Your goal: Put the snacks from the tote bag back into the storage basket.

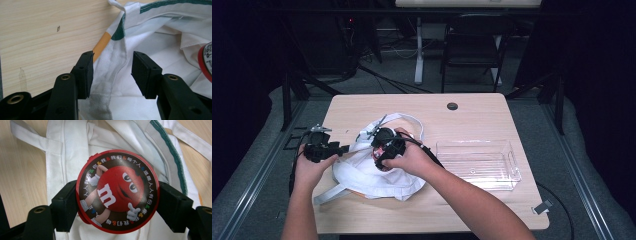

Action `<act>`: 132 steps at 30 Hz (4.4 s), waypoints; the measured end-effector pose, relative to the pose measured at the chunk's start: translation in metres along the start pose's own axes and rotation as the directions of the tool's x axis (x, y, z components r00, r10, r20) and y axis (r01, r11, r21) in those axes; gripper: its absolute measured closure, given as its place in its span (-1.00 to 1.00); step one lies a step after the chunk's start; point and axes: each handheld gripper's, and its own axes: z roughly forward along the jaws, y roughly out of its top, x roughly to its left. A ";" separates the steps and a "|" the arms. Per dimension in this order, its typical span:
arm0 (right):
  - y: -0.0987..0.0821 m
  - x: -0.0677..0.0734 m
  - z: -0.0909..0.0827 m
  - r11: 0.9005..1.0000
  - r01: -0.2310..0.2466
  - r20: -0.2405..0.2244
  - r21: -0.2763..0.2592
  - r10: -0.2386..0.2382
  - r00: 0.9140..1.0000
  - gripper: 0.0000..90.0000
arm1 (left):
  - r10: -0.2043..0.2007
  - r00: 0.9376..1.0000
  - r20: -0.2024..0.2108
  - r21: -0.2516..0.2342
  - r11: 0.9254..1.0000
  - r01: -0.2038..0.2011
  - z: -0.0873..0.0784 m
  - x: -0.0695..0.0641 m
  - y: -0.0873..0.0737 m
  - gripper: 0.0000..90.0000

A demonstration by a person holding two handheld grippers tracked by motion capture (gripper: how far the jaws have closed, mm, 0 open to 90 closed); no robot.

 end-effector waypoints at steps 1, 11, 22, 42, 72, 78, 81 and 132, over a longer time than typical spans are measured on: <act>0.000 0.000 -0.001 1.000 -0.001 -0.002 -0.002 0.001 1.000 -0.44 | -0.002 1.000 -0.001 -0.002 1.000 0.002 0.000 0.000 0.000 0.17; -0.005 -0.003 -0.015 1.000 0.007 0.000 -0.001 -0.007 1.000 -0.44 | 0.000 1.000 0.001 0.008 1.000 0.000 0.000 0.000 0.000 0.17; -0.013 -0.009 -0.036 1.000 0.003 0.001 -0.005 -0.003 1.000 -0.44 | 0.000 1.000 0.000 0.010 1.000 0.000 0.000 0.000 0.000 0.17; -0.040 -0.025 -0.068 1.000 -0.019 0.032 0.009 0.019 0.999 -0.44 | -0.003 1.000 -0.004 0.010 1.000 0.003 0.000 0.001 -0.001 0.16; -0.099 -0.073 -0.099 0.991 -0.127 0.108 0.036 0.123 0.987 -0.44 | -0.008 1.000 -0.011 0.016 1.000 0.008 0.001 0.002 -0.002 0.16; -0.115 -0.083 -0.099 0.989 -0.141 0.109 0.040 0.136 0.985 -0.44 | -0.009 1.000 -0.016 0.020 1.000 0.009 0.001 0.002 -0.002 0.16; -0.122 -0.087 -0.098 0.988 -0.152 0.108 0.031 0.148 0.983 -0.44 | -0.007 1.000 -0.017 0.026 1.000 0.008 0.002 0.002 -0.002 0.16; -0.161 -0.109 -0.051 0.987 -0.129 0.090 0.092 0.120 0.989 -0.44 | -0.012 1.000 -0.019 0.029 0.999 0.013 0.004 0.003 -0.004 0.16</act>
